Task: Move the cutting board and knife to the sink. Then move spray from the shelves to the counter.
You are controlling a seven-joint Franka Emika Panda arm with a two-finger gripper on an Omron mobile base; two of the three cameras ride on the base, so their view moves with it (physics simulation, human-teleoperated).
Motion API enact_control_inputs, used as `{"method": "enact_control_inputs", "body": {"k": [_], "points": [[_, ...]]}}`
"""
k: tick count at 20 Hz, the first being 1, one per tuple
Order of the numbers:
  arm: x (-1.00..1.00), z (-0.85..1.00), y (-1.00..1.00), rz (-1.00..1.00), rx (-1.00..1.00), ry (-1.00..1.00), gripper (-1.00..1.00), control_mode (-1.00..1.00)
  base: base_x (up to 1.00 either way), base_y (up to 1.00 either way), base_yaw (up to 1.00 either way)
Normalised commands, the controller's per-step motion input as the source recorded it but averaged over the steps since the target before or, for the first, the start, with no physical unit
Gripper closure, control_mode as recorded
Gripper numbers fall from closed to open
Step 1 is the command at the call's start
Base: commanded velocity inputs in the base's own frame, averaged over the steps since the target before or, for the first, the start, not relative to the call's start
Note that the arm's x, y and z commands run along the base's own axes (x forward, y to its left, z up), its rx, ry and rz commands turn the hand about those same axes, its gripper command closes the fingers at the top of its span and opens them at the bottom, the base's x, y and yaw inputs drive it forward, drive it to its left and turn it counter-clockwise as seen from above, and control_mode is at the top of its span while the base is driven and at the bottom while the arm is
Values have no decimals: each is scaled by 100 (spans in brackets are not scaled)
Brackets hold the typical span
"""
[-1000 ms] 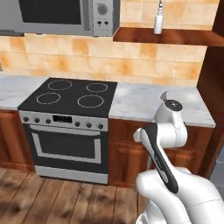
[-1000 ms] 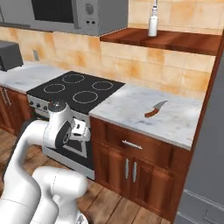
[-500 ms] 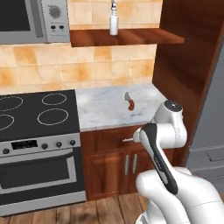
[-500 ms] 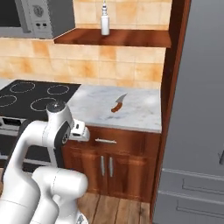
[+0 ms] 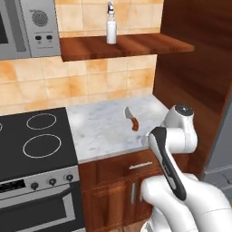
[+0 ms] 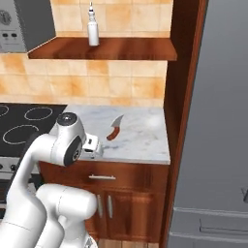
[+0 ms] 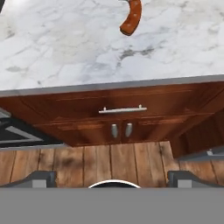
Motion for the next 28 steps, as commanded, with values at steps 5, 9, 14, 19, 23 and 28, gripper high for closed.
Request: {"method": "enact_control_inputs", "body": {"k": [5,9,14,19,23,28], "points": [[0,0,0,0,0,0,-100,100,65,9,1],[0,0,0,0,0,0,-100,100,58,5,0],[0,0,0,0,0,0,-100,100,50,4,0],[0,0,0,0,0,0,-100,100,28,3,0],[0,0,0,0,0,0,-100,100,6,0,0],[0,0,0,0,0,0,-100,100,0,0,0]]}}
